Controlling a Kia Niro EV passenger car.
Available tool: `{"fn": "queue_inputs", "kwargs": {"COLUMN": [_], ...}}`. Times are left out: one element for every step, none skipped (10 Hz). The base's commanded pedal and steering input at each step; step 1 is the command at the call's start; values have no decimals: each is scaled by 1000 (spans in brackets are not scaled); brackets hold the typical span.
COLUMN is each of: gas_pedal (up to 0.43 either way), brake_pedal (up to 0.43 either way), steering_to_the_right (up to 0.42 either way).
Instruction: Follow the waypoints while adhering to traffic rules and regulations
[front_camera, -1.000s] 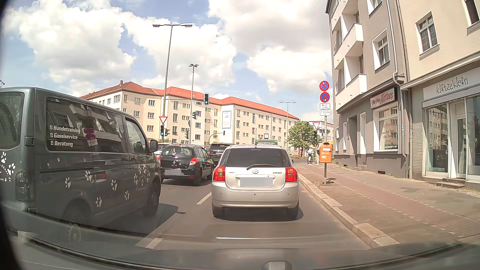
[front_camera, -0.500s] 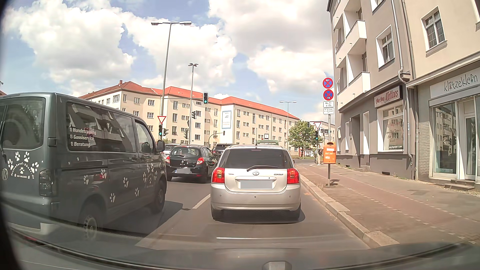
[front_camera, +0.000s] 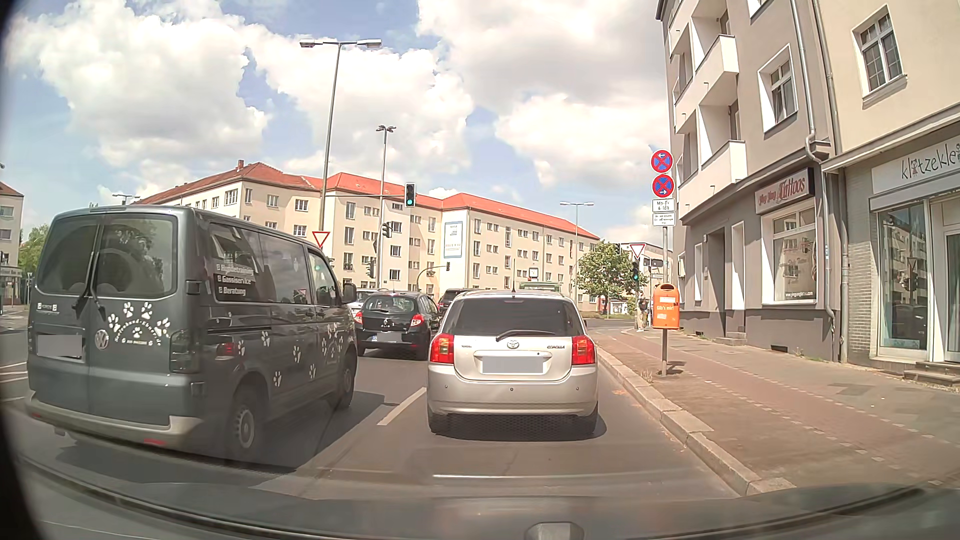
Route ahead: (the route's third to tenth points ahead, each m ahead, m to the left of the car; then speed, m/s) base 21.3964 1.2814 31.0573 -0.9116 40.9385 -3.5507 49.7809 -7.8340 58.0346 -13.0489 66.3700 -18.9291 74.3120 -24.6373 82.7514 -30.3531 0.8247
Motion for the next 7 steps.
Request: {"fn": "queue_inputs", "kwargs": {"gas_pedal": [370, 378, 378, 378, 370, 370, 370], "brake_pedal": [18, 18, 18, 18, 18, 18, 18], "steering_to_the_right": [-3, -3, -3, -3, -3, -3, -3]}}
